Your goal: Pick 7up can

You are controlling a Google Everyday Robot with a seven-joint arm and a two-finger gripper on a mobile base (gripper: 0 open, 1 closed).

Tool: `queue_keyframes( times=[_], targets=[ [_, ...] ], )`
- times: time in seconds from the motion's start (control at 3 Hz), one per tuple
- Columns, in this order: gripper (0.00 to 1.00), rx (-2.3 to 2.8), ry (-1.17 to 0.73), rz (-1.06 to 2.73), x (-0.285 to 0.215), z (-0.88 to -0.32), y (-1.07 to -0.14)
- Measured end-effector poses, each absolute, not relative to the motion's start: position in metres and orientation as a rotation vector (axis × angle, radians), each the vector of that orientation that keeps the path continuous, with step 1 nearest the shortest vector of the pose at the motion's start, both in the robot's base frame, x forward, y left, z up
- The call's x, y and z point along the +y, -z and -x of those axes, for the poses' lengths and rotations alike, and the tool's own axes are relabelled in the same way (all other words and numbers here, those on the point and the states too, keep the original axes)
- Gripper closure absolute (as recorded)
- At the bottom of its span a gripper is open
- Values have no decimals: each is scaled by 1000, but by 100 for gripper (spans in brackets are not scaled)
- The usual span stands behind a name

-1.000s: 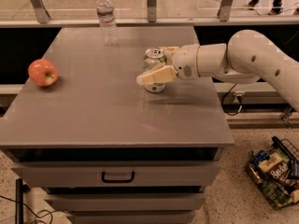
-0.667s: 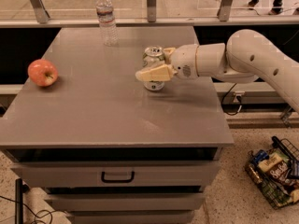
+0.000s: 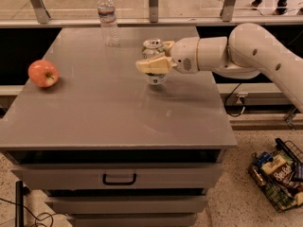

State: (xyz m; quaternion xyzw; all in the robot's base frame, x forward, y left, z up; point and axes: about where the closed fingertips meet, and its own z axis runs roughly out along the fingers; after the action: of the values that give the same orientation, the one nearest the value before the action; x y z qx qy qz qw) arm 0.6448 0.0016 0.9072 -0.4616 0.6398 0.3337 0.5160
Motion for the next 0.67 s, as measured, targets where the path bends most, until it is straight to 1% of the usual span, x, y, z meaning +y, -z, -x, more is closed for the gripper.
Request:
queue_keyframes(
  times=[0.33, 0.67],
  targets=[
    [100, 1488, -815, 1075, 0, -655, -936],
    [100, 1421, -870, 1046, -3, -664, -960]
  ],
)
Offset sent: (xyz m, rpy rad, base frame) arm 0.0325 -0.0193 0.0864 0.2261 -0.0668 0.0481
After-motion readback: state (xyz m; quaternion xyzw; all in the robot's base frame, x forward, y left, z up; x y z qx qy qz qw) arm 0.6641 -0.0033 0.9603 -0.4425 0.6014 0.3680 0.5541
